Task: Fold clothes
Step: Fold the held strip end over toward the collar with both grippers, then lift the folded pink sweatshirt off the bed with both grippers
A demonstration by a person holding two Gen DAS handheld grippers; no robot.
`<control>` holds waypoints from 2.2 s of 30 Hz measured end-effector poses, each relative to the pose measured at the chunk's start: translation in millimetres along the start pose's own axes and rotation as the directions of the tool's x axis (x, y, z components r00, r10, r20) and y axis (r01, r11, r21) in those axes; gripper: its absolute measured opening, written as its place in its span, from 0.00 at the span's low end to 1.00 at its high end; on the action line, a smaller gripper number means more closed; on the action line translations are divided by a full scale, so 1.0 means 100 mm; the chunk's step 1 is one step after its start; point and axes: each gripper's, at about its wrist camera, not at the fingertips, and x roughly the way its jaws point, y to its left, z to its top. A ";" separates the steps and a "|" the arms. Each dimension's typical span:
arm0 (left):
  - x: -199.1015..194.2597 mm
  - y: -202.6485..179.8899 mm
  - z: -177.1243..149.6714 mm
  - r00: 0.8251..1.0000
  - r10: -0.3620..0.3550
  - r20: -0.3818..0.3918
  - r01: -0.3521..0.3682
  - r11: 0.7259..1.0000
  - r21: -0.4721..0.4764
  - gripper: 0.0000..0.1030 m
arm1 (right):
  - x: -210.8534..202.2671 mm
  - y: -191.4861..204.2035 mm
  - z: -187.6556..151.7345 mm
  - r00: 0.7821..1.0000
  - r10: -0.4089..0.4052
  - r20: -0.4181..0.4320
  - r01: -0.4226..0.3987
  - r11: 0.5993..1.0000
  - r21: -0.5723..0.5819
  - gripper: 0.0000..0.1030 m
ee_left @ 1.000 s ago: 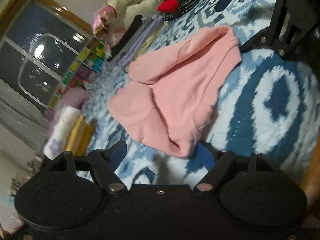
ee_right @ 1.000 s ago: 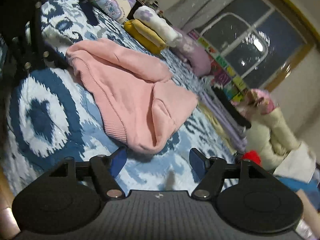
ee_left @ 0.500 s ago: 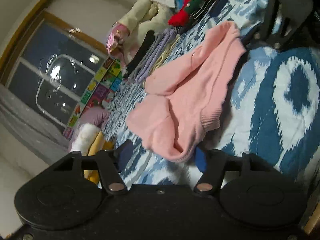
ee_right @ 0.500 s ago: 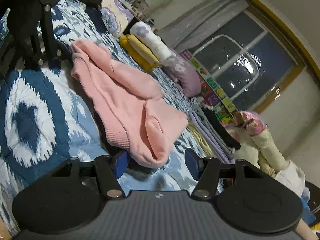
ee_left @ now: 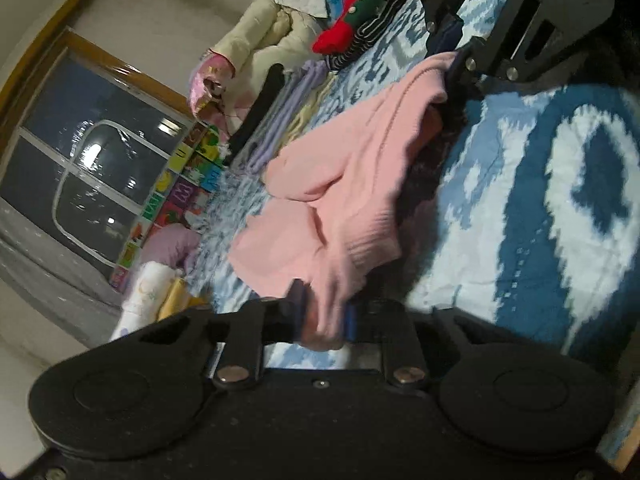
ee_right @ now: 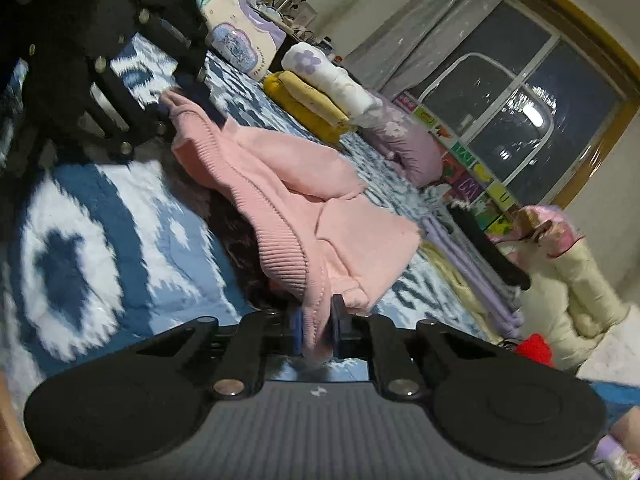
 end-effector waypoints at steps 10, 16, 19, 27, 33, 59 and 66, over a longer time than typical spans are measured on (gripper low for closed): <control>-0.55 0.44 0.03 0.969 -0.244 0.048 0.248 0.955 -0.165 0.11 | -0.60 -0.32 0.19 0.986 0.148 0.070 -0.154 0.983 0.097 0.14; -0.29 0.92 -0.06 0.958 -0.233 0.167 0.285 0.828 -0.482 0.22 | -0.57 -0.75 0.30 0.977 0.093 0.189 -0.144 0.952 0.271 0.16; -0.03 1.11 -0.12 0.935 -0.270 0.230 0.354 0.692 -0.629 0.21 | -0.34 -1.01 0.23 0.968 0.113 0.224 -0.203 0.877 0.435 0.16; 0.58 1.45 -0.28 0.882 -0.316 0.349 0.458 0.402 -0.793 0.14 | 0.29 -1.50 0.03 0.947 0.195 0.253 -0.318 0.671 0.670 0.13; 1.02 1.72 -0.41 0.858 -0.290 0.423 0.489 0.211 -0.847 0.12 | 0.84 -1.78 -0.04 0.936 0.225 0.271 -0.351 0.532 0.771 0.13; 2.26 2.04 -0.73 0.846 -0.364 0.390 0.395 -0.064 -0.916 0.11 | 2.27 -2.32 -0.25 0.916 0.321 0.240 -0.336 0.289 0.897 0.13; 2.29 2.03 -0.80 0.859 -0.369 0.355 0.344 -0.097 -0.934 0.39 | 2.36 -2.36 -0.40 0.922 0.291 0.254 -0.312 0.172 0.934 0.33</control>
